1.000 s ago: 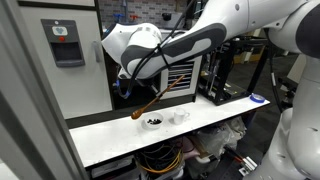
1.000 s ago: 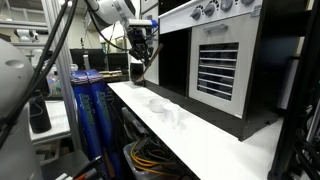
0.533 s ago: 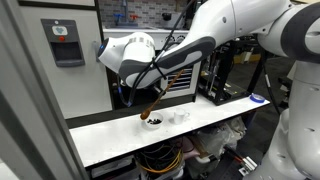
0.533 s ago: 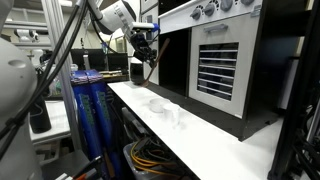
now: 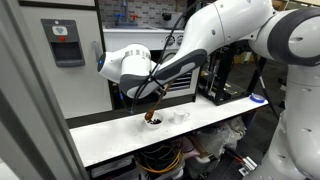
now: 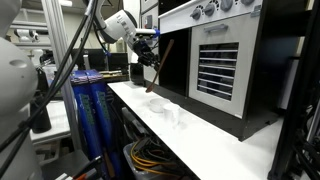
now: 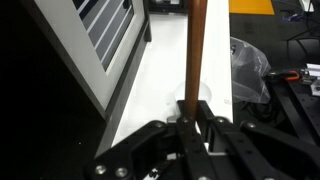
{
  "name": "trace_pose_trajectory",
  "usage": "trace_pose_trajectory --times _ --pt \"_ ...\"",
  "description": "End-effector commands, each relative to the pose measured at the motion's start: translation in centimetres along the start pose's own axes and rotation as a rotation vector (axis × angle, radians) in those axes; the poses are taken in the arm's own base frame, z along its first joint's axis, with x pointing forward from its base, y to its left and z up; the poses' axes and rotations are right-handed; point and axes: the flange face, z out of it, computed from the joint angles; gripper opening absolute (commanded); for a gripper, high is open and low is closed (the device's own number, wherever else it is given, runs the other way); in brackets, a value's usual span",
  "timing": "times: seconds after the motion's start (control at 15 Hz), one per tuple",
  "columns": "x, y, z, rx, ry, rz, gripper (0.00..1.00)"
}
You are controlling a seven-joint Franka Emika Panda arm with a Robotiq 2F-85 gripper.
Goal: Use the wooden spoon to mix in the bowl
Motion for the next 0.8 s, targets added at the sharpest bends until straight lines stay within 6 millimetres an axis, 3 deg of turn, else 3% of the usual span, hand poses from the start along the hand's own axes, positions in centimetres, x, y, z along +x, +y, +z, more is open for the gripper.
trace_pose_trajectory --times 0.0,0.73 --pt "0.5 0.7 0.6 -0.002 -0.052 -0.012 0.03" --pt "1.8 1.3 2.8 -0.022 -0.124 -0.035 0.03"
